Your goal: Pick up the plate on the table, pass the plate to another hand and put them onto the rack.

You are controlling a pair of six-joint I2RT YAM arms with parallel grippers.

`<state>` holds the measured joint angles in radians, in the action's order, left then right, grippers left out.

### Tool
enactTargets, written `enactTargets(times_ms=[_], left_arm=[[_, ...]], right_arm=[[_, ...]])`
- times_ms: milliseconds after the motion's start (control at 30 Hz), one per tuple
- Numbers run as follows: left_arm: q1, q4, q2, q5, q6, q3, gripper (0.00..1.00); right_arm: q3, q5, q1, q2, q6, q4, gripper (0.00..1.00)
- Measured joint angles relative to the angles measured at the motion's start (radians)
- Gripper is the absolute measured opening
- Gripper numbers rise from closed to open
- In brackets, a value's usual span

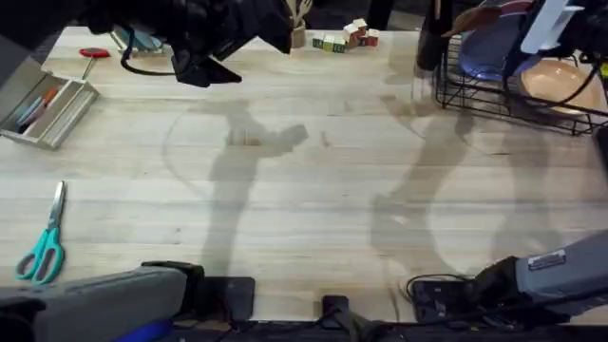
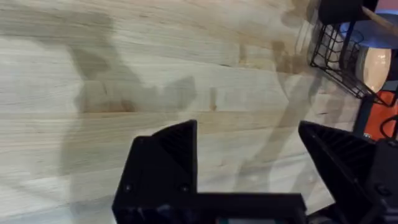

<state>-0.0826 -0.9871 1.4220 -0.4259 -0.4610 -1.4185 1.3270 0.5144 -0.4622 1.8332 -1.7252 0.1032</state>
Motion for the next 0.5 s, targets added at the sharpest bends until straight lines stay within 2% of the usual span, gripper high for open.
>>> enactTargets(times_ms=[100, 300, 500], left_arm=[[0.000, 0.000, 0.000, 0.000, 0.000, 0.000, 0.994], [0.000, 0.000, 0.000, 0.000, 0.000, 0.000, 0.994], [0.000, 0.000, 0.000, 0.000, 0.000, 0.000, 0.994]], right_arm=[[0.000, 0.003, 0.000, 0.001, -0.004, -0.001, 0.126], [0.000, 0.004, -0.002, 0.001, -0.005, 0.001, 0.228], [0.000, 0.012, -0.020, -0.002, -0.004, 0.001, 0.271]])
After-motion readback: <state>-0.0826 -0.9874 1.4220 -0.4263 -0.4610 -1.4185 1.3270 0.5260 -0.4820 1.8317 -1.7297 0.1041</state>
